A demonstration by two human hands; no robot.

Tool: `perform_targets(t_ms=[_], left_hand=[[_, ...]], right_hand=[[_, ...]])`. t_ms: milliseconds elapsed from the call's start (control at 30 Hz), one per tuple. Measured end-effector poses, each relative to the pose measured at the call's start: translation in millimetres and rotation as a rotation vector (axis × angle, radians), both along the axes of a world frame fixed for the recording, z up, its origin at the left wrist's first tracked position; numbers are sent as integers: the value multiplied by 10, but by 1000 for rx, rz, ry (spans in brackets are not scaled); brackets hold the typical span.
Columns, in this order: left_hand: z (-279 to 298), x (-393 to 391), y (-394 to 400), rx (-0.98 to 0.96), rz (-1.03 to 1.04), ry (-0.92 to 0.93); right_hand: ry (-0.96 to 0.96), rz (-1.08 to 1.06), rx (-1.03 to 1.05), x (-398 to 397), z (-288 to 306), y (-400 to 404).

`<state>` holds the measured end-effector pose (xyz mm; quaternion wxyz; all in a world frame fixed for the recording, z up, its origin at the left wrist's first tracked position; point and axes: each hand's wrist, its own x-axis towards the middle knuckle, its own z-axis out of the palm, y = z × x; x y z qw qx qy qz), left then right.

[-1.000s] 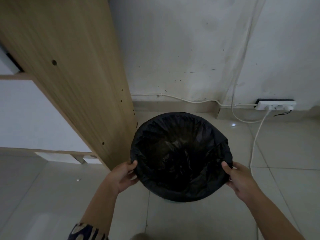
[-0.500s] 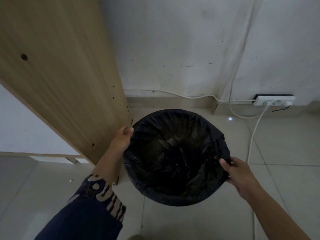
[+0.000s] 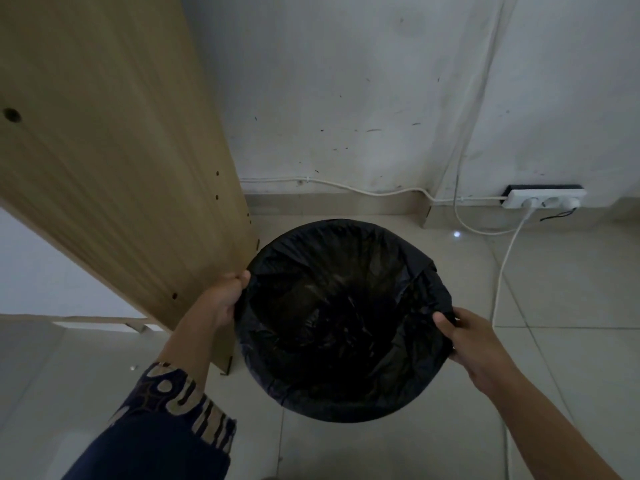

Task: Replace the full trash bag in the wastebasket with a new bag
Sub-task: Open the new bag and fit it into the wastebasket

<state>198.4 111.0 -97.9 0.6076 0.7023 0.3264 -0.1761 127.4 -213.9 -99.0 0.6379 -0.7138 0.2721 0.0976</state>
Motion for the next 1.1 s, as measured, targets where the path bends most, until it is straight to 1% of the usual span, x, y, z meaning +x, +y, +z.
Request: perform_targets(t_ms=[133,233,300,400,533,600,667,733,833,933,1000,1033,1100], left_hand=[[6,-27,-10,14,30,-22],[-14,-88,35,23,37,-32],[-38,-127,46,48,34,-12],[-48,-127,60,162,16,-28],[-9,7,29,344,-110,-177],[24,119,-32,407,-184,-220],[13,223,-67,452,-235,-213],[-24,304,-71,443,-237,-177],[-59,384,-72,356,-169,-148],[-39,442,-54,206,-112,-32],[-13,464,-22,116,-112,36],[-8,464,-6,91,-123,58],[-41,474,16,45,-100,43]], right_hand=[[10,6,12,0,-8,-19],[77,53,77,6,-4,-73],[109,43,49,67,-4,-140],[58,-4,-4,250,39,-183],[-18,42,-24,602,86,-87],[-52,54,-85,765,58,-42],[-82,87,-164,884,49,1],[-71,148,-195,999,31,23],[-16,236,-180,1116,31,22],[35,226,-88,1185,32,-27],[81,211,6,1206,54,-55],[103,210,41,1217,63,-66],[130,213,61,1238,74,-85]])
